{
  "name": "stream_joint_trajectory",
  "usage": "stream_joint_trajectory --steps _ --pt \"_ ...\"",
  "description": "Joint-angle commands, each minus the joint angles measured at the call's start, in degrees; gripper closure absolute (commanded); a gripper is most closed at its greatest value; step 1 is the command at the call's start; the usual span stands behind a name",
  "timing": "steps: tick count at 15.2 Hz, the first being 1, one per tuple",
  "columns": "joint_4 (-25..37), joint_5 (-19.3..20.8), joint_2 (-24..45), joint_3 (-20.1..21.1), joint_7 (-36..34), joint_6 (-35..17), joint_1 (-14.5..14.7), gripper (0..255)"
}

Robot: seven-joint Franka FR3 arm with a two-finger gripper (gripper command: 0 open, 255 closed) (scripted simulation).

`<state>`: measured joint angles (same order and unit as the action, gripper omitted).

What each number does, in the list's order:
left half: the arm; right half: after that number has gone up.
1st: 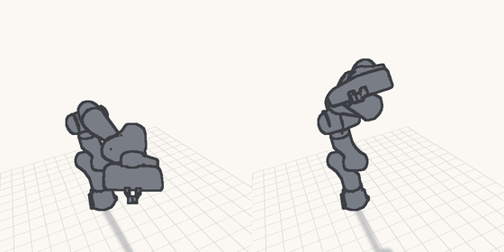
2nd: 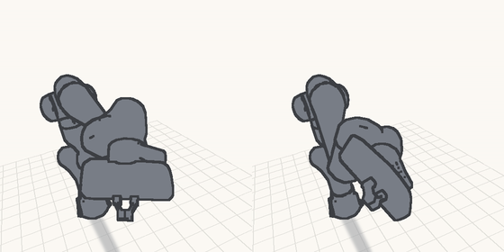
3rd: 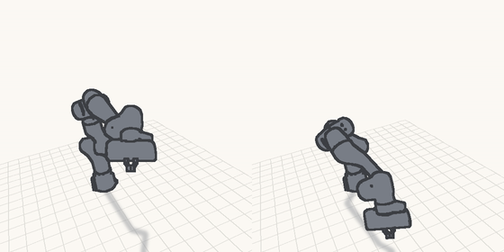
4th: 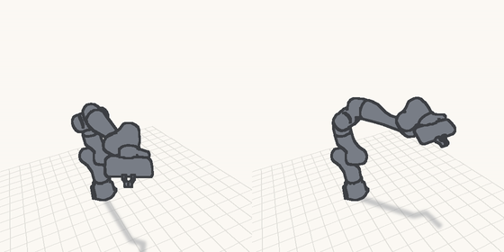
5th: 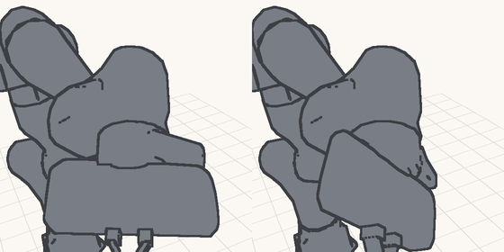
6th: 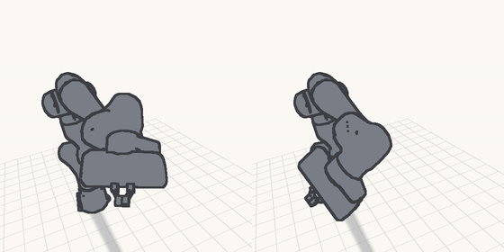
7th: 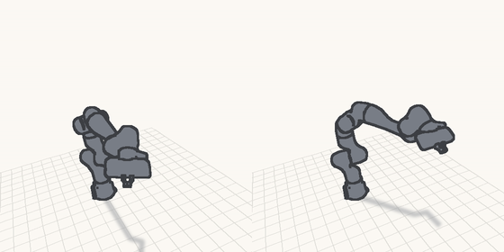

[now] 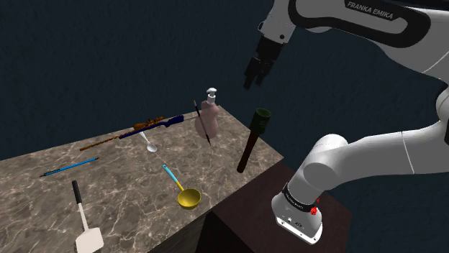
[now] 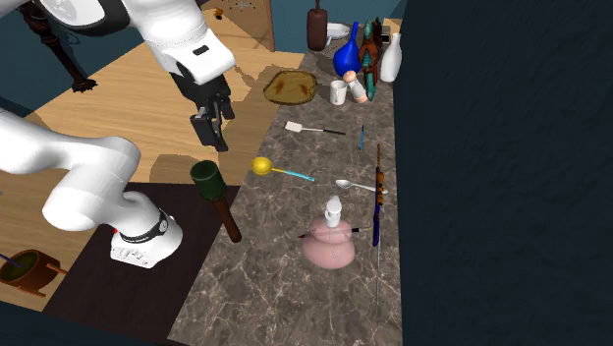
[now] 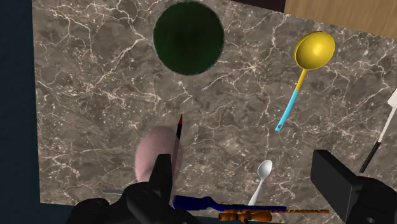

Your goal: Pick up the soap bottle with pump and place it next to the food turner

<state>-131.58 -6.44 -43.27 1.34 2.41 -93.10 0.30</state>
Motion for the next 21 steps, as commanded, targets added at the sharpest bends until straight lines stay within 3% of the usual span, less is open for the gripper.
stream_joint_trajectory --steps 1,11,21 --pt "0.00 0.00 0.00 0.00 0.00 0.00 0.00 0" --pt "-16.15 1.32 4.32 2.12 -2.81 -28.57 -2.99 0" --pt "-21.65 4.67 21.89 4.79 -7.89 -59.66 -7.94 0"
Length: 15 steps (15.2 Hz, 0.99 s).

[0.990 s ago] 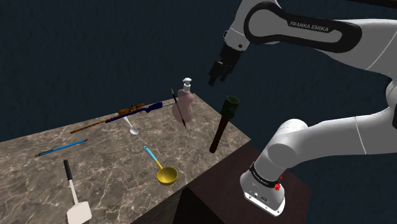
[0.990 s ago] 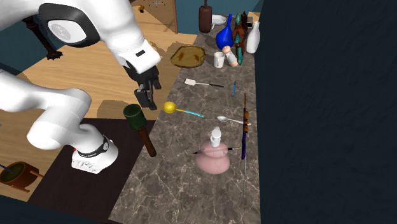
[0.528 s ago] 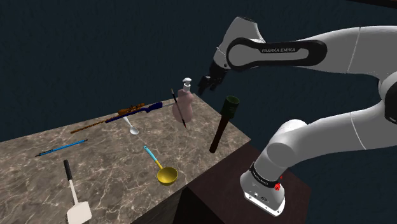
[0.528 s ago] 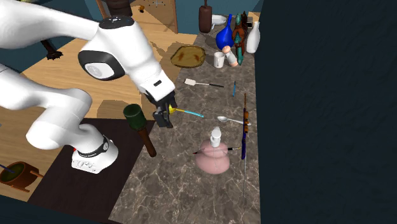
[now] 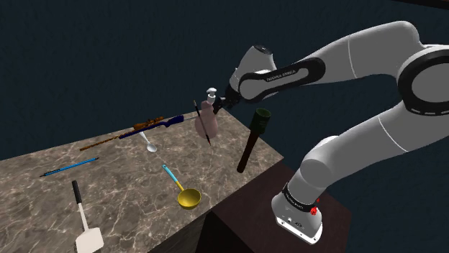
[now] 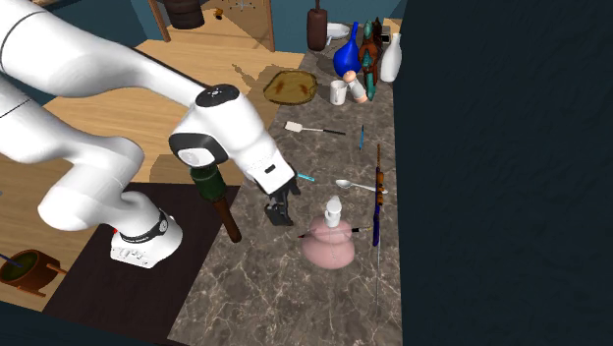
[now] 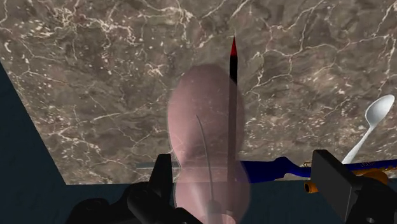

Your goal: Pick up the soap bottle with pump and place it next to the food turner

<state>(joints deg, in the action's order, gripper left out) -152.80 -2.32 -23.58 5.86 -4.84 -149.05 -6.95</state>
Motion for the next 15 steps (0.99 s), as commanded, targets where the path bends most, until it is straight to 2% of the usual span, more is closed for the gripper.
stream_joint_trajectory --steps 1,3,9,15 --pt "-0.30 1.36 4.56 0.70 -1.53 -6.73 -1.51 0" --pt "0.22 3.28 8.76 1.59 -3.49 -11.76 -3.23 0" --pt "1.11 5.48 14.77 2.45 -5.10 -16.83 -4.56 0" --pt "1.44 6.32 16.38 2.77 -5.73 -18.10 -5.06 0"
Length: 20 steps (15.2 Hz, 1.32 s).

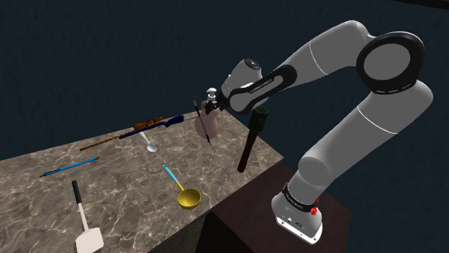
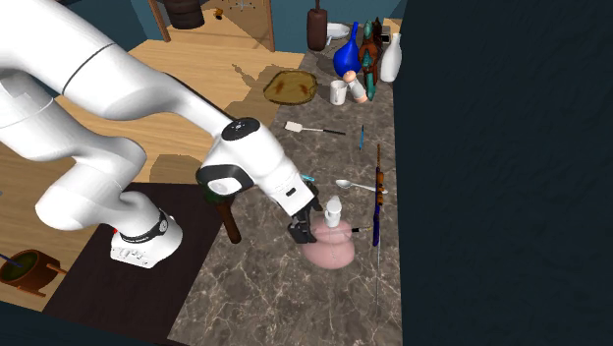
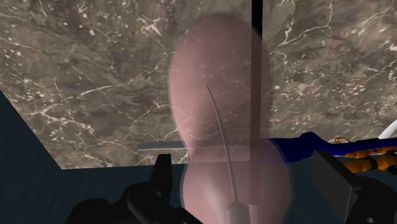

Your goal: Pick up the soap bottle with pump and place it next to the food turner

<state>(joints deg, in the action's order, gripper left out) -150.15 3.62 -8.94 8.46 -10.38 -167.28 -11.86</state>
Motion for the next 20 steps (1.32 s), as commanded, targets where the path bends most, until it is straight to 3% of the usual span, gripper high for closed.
stream_joint_trajectory --steps 1,3,4,11,12,13,20 --pt "-1.22 0.38 1.74 0.17 -0.19 0.12 -0.14 0" --pt "-1.22 0.37 1.74 0.18 -0.18 0.12 -0.15 0" --pt "0.20 0.71 2.75 0.25 -0.36 0.53 -0.35 255" --pt "1.27 4.67 5.29 2.51 -5.35 -0.76 -1.38 255" --pt "0.31 4.03 4.84 2.02 -4.38 -1.32 -1.30 255" --pt "-1.22 0.29 1.73 0.37 -0.13 0.12 -0.33 255" --pt "0.32 -2.14 -3.19 -0.72 1.86 6.55 1.11 255"
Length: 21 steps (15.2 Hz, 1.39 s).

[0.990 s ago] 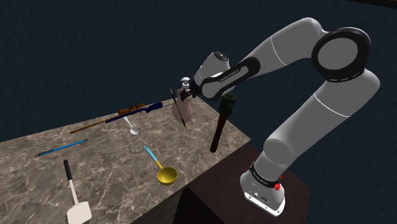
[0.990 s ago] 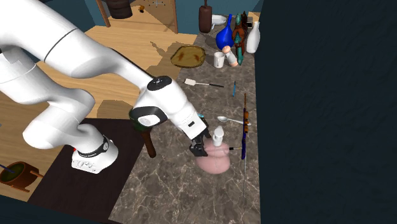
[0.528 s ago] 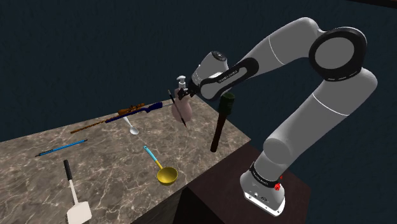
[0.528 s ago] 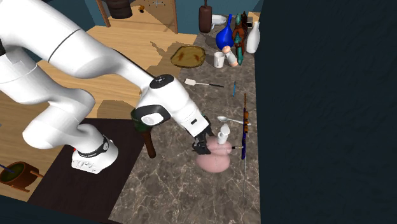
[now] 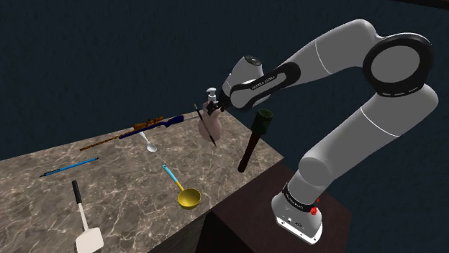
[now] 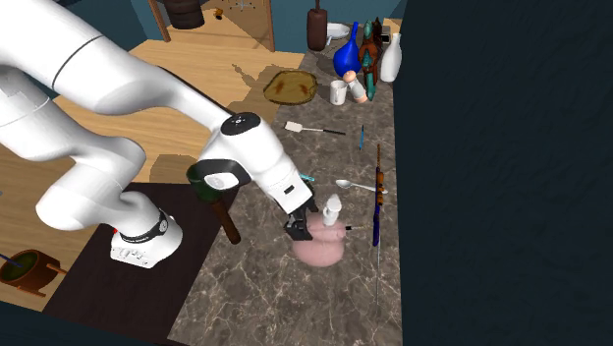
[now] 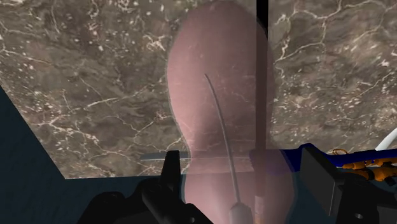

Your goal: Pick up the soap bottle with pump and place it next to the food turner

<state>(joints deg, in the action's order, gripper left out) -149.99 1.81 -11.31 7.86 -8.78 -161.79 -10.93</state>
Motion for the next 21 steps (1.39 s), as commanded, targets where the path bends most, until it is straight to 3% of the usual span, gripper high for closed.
stream_joint_trajectory --steps 1,21 --pt "0.44 -0.55 -1.46 -0.21 0.45 1.99 0.29 255" --pt "8.78 -2.47 -10.74 -1.47 2.32 19.57 1.34 255"
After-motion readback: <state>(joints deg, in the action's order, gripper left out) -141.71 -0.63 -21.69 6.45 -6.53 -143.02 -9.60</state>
